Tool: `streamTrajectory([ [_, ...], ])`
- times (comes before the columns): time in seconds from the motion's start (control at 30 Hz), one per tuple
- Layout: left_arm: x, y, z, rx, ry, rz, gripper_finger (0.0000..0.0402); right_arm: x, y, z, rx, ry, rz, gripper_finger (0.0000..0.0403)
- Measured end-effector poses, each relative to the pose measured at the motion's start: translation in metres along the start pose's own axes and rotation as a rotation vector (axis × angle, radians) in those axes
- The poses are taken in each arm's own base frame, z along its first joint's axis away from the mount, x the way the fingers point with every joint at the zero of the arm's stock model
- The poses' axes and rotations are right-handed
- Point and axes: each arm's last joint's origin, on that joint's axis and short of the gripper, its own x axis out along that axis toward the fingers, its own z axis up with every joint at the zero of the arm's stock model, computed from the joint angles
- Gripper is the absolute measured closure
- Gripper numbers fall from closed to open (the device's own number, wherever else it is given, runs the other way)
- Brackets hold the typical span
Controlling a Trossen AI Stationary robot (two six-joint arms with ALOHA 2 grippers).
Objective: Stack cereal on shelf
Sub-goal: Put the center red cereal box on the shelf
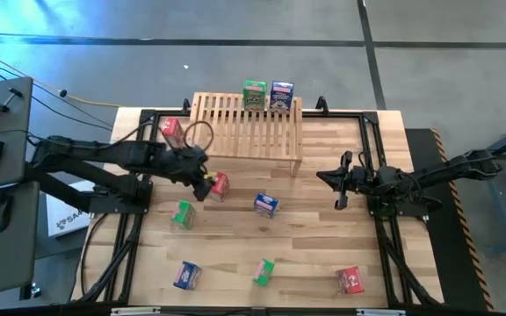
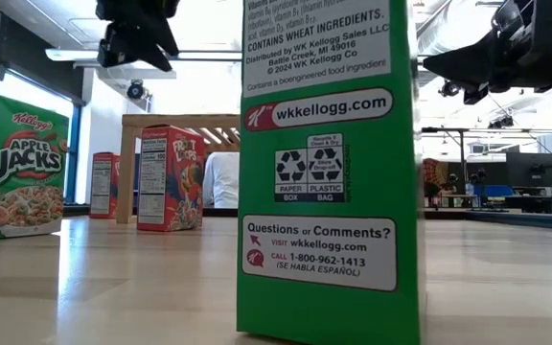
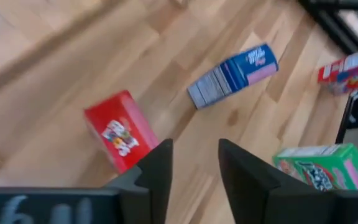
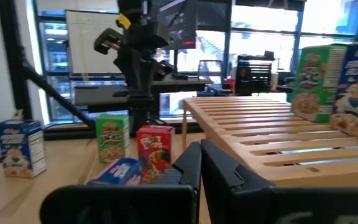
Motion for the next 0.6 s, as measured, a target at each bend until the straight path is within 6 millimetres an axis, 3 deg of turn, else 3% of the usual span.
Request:
streamTrajectory([
  [0.23, 0.023, -0.011, 0.014, -0.029, 0.108, 0.024, 0.0225, 0.0, 0.001, 0.0, -0.001, 0.001, 0.023, 0.0402],
  [0.6, 0.028, -0.025, 0.027, -0.206, 0.292, 0.058, 0.0149, 0.0, 0.001, 0.0, -0.001, 0.001, 0.027, 0.0402],
])
